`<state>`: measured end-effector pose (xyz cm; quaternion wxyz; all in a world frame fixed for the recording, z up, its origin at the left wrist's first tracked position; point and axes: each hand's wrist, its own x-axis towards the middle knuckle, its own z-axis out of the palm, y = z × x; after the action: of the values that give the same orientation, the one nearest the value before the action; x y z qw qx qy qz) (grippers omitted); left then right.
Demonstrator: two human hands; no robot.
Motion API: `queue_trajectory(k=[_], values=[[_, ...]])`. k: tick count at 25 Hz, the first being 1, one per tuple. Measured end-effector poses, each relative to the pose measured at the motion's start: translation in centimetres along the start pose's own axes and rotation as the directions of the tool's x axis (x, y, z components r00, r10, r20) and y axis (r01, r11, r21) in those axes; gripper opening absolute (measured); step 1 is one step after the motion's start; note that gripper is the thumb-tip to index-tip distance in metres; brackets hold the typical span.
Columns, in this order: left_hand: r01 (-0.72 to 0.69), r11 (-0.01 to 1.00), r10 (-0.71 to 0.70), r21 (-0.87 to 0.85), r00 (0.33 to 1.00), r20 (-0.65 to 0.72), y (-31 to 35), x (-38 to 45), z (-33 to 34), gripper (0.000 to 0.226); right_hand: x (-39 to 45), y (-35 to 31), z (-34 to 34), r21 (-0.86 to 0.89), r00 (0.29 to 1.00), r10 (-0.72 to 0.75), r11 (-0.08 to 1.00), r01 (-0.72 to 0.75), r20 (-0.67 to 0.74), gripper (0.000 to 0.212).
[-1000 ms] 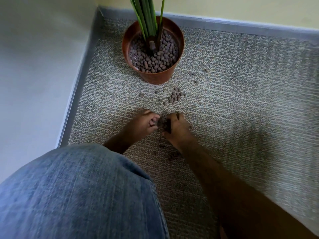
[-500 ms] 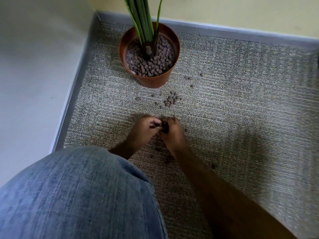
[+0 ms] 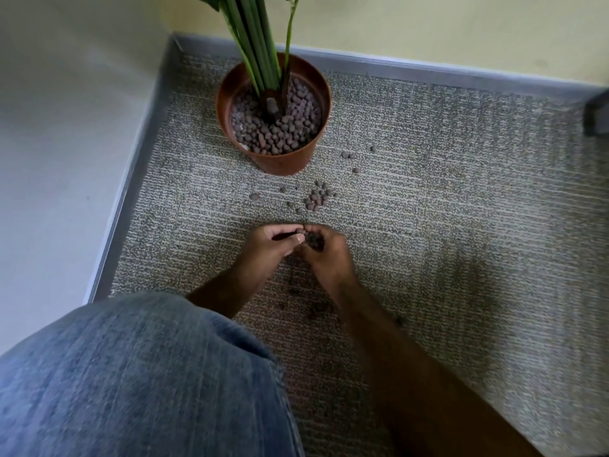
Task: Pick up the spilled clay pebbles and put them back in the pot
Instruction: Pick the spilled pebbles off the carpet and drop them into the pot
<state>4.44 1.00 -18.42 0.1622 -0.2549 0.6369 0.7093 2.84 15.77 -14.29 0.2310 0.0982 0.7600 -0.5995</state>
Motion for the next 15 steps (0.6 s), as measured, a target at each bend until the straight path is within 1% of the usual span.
queue_trajectory(k=[2,5,7,10,13,15], values=[[-0.031,0.999,0.030,-0.039,0.999,-0.019,1.3,0.0,0.3,0.022,0.4,-1.4,-0.6,0.004,0.999,-0.029,1.000,0.029,0.033,0.023],[-0.079,0.994,0.076,-0.078,0.996,-0.038,4.0,0.2,0.4,0.021,1.2,-4.1,-1.5,0.094,0.996,-0.031,0.995,0.023,0.082,0.025],[-0.117,0.988,0.114,-0.099,0.993,-0.032,6.3,0.4,0.0,0.025,1.8,-6.2,-2.3,0.142,0.992,-0.030,0.990,0.013,0.121,0.026],[-0.167,0.973,0.165,-0.162,0.986,-0.027,9.9,0.5,-0.8,0.036,2.9,-10.0,-3.1,0.176,0.982,-0.096,0.982,0.067,0.160,0.027],[-0.232,0.953,0.226,-0.192,0.973,-0.054,13.8,0.7,-1.6,0.030,4.2,-13.7,-2.9,0.158,0.973,-0.167,0.977,0.142,0.157,0.027],[-0.233,0.950,0.223,-0.207,0.972,-0.068,16.2,1.5,-2.2,0.025,5.3,-15.6,-2.3,0.162,0.975,-0.173,0.975,0.149,0.142,0.026]])
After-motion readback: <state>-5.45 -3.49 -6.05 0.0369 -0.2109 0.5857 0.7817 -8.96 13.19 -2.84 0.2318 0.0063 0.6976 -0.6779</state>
